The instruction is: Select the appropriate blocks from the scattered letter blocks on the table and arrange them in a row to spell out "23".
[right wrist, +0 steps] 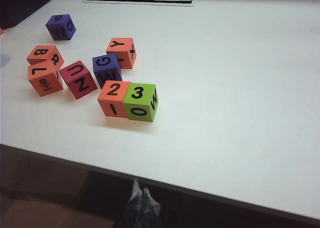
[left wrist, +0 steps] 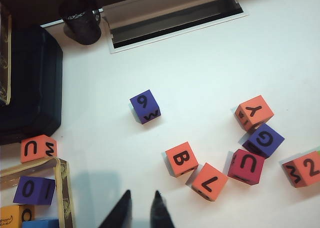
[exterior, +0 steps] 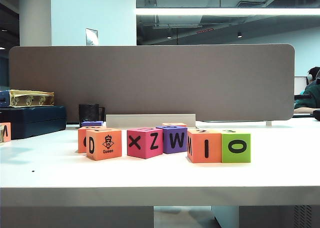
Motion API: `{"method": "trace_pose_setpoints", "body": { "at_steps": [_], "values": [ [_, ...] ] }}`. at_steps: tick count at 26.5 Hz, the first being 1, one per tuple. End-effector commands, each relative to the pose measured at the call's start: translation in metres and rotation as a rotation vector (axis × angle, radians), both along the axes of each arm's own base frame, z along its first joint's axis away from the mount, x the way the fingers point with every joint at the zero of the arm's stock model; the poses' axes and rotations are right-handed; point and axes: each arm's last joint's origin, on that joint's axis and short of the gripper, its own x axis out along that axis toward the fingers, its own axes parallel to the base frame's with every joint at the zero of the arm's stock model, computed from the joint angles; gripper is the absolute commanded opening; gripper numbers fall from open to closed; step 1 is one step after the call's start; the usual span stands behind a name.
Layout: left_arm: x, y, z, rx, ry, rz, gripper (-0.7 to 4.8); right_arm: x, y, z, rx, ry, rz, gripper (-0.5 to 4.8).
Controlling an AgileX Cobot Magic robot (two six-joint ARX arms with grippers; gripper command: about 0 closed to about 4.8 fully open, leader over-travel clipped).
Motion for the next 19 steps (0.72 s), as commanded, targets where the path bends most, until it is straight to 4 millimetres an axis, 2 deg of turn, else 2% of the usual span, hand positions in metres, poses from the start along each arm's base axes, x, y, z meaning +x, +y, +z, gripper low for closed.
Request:
{"method": "trace_pose_setpoints", "body": {
  "at_steps": [1, 6, 19],
  "values": [
    [-0.0175, 0.0045, 0.0104, -0.034, -0.040, -0.001, 0.48, 0.0004, 0.0000, 0.0013, -0.003, -0.009, 0.001, -0.01],
    [-0.0272, 0.0084, 0.0169, -0.063, -0.072, 0.010, 0.48, 0.0001, 0.0000, 0.0013, -0.003, -0.010, 0.001, -0.01],
    [-0.0270, 0.0084, 0.0168, -0.090, -0.066, 0.029, 0.48, 0.0001, 0.0000, 0.0013, -0.003, -0.010, 0.000, -0.01]
  ]
}}
